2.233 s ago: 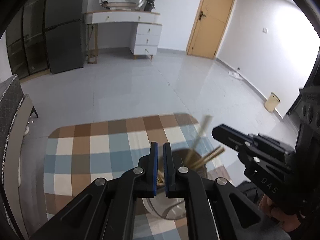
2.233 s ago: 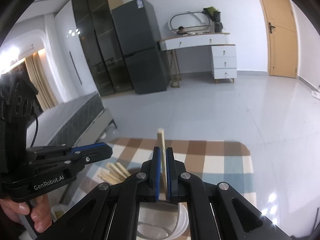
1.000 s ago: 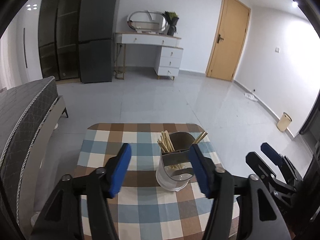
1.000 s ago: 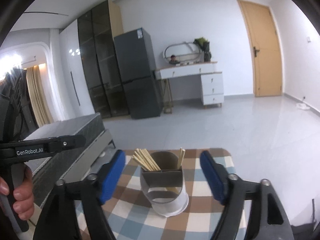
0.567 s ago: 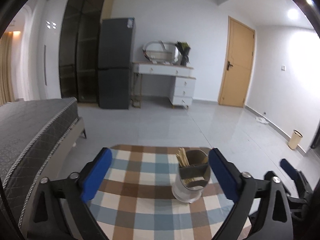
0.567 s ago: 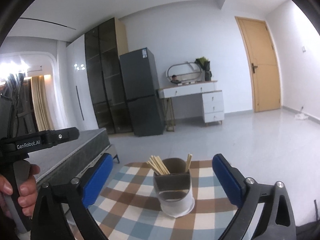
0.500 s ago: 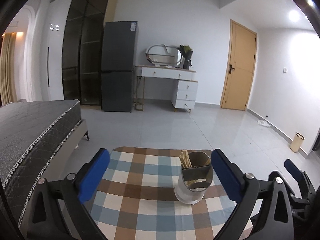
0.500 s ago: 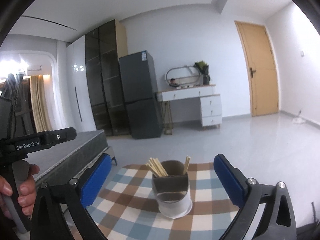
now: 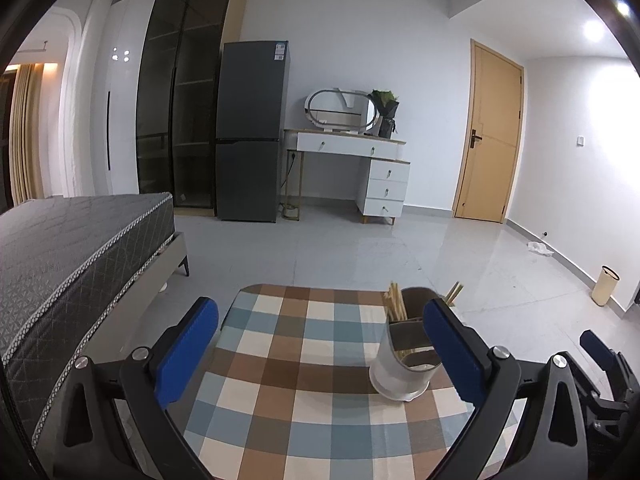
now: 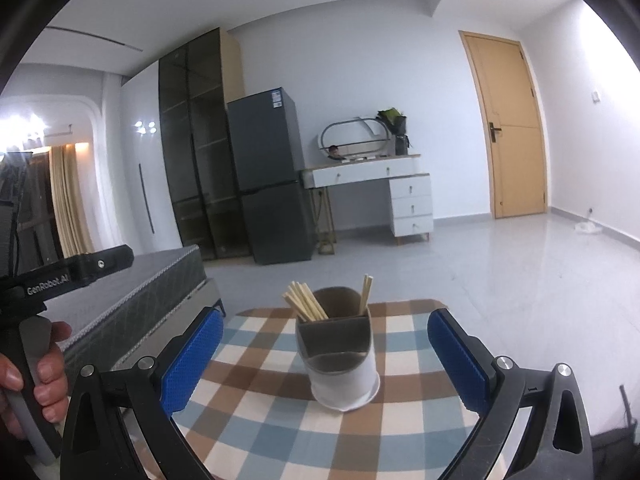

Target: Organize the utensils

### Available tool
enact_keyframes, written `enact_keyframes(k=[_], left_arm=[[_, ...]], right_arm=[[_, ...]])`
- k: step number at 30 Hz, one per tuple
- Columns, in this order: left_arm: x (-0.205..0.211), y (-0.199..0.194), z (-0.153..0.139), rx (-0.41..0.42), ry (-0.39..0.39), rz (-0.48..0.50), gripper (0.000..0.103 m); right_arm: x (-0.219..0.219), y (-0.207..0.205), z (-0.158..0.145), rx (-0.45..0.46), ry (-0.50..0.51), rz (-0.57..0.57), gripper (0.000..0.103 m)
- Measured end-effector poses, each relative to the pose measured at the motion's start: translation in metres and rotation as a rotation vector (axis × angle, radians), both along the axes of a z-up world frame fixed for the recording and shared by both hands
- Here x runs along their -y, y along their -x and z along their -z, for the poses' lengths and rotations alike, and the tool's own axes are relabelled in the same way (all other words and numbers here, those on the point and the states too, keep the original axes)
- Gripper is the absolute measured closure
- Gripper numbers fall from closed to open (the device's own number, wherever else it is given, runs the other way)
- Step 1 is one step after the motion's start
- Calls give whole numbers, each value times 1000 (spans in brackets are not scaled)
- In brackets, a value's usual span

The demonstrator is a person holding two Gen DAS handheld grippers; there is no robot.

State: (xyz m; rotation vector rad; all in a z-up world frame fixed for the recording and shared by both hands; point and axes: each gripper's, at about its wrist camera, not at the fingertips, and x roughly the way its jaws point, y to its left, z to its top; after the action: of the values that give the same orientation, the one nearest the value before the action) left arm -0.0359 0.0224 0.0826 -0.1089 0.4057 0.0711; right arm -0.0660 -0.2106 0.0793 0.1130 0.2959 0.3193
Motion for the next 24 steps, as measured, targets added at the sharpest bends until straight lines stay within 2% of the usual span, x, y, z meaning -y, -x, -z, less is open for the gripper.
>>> enact_keyframes(k=[11,14,20,24], left_arm=[[0,-17,39,-78,-8,-1,3],[2,-25,51,-122,-8,9,3],[8,-31,71,-163,-36,22,3],[5,-38,76,-197,-6,22,3]], right_arm=[[-7,-19,39,-82,28,13,0],[-8,-23,47,-100,37,17,0],[-11,-35,64,-143,62,17,0],[-10,-41,68,-163,56,27,0]])
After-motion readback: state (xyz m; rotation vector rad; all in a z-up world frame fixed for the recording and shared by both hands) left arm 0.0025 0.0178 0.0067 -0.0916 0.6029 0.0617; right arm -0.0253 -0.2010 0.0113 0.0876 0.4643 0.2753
